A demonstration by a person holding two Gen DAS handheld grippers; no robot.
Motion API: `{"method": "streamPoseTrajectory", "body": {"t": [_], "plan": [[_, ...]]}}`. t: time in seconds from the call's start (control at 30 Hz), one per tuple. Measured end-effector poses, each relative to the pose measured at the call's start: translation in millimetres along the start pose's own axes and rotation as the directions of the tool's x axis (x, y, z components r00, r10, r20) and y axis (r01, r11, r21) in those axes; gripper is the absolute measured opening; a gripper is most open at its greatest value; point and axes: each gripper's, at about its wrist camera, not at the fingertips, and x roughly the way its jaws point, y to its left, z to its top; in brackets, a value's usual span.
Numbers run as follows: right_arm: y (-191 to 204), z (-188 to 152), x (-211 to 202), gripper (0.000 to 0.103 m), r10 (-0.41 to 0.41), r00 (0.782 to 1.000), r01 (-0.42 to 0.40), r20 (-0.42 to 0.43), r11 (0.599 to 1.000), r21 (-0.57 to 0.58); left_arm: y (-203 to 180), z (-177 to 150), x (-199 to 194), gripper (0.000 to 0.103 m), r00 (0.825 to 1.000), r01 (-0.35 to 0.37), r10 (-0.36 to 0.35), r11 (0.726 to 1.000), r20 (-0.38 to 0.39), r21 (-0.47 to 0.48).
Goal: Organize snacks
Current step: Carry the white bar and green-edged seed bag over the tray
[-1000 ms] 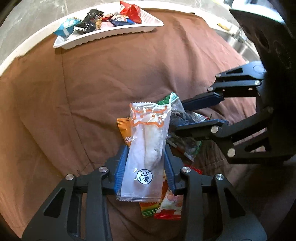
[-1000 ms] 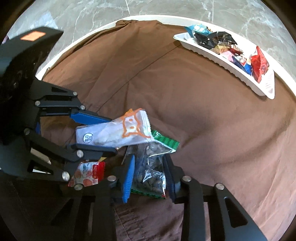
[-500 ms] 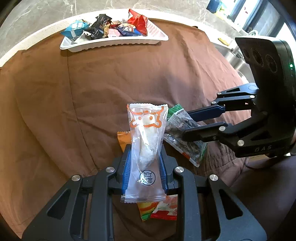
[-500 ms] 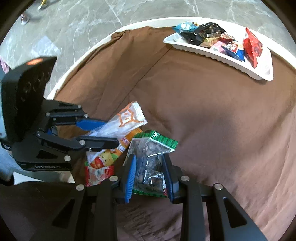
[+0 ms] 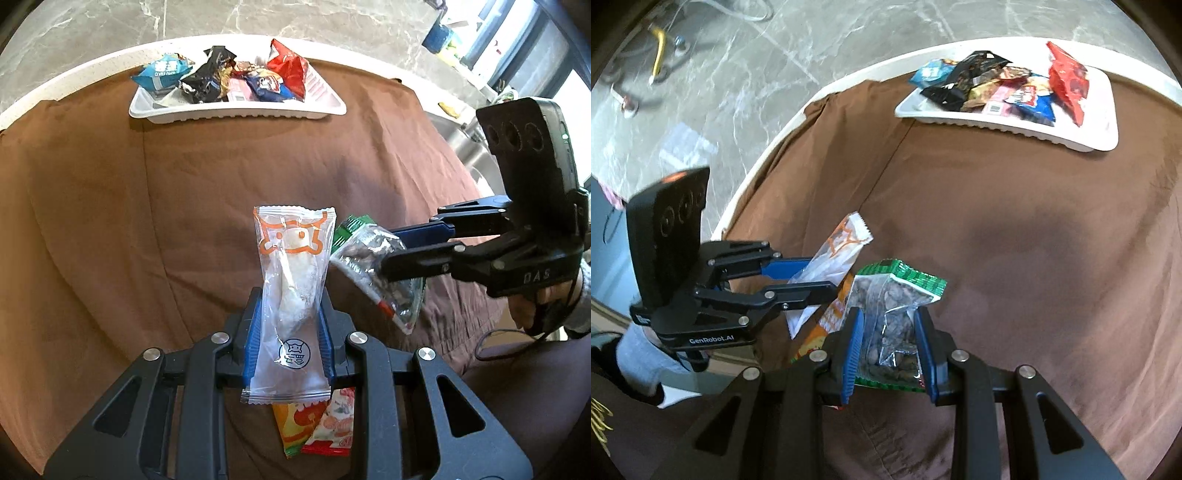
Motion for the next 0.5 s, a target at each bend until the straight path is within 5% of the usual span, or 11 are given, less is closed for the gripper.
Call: {"method": "streamPoseTrajectory", "body": {"t": [0.5], "plan": [[-46, 47, -32, 0.031, 0.024, 0.993, -0.039, 0.115, 0.991, 0.128, 18, 77, -4, 0.025, 0.998, 0.021, -0.020, 1.000, 0.063, -0.019]]}}
